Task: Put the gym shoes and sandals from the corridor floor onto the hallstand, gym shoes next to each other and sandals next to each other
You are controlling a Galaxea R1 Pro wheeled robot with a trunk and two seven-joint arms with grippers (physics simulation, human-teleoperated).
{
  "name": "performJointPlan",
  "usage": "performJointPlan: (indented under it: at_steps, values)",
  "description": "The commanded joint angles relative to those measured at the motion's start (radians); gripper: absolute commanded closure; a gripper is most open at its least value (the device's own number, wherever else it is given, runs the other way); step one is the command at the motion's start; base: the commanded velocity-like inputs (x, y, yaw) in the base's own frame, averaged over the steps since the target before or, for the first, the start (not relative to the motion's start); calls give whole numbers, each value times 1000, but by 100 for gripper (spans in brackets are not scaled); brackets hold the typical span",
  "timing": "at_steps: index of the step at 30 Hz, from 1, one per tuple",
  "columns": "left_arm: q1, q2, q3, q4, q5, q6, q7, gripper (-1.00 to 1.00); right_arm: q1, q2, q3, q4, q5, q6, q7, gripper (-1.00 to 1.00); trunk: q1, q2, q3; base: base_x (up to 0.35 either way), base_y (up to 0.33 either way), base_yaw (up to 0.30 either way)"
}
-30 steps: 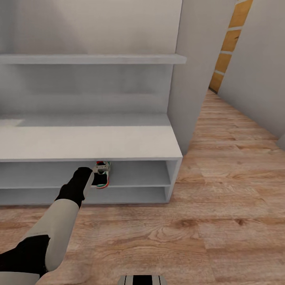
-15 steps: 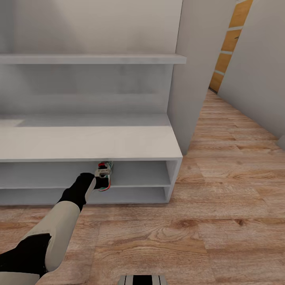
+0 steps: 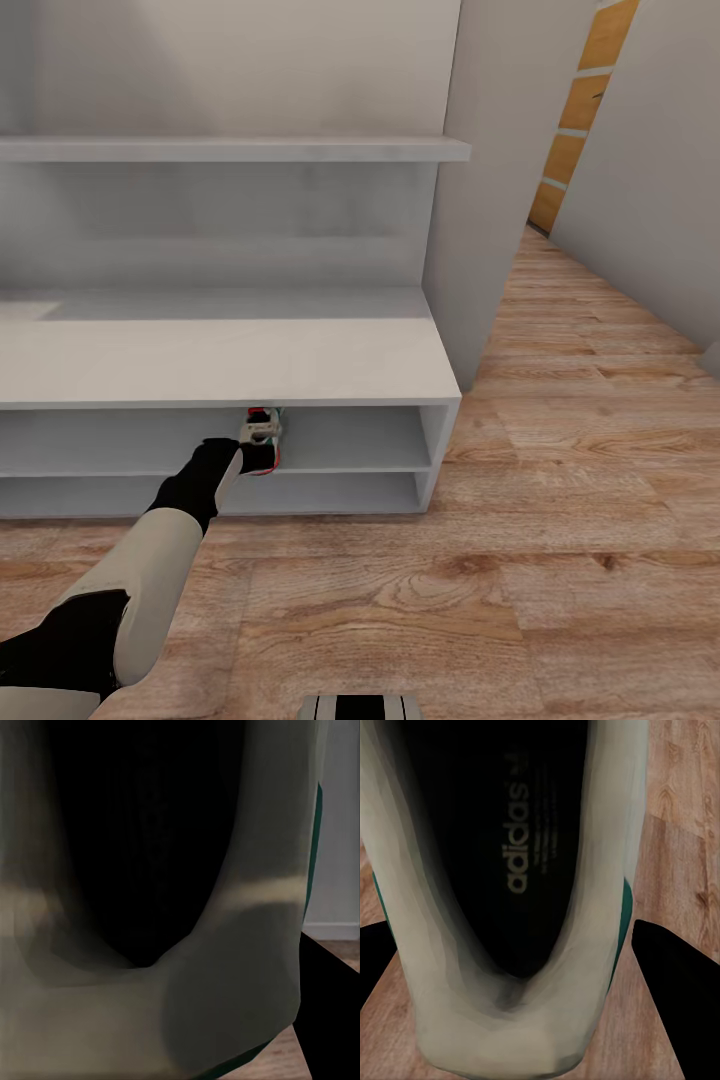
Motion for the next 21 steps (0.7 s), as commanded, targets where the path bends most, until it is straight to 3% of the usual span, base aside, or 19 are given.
performJointPlan:
  at_steps: [1,10,21]
  values:
    - [0,-2,8,-2,-10,3,-8,100,-1,0,-1,-1,3,5,0,100,0,0,-1,0,0,0]
    - [0,-3,7,-2,-10,0,-8,100,-1,0,0,-2,4,5,0,100,0,0,-1,2,0,0]
    - [0,-3,7,-1,-10,0,-8,100,-1,0,0,-2,3,5,0,100,0,0,-1,157,0,0]
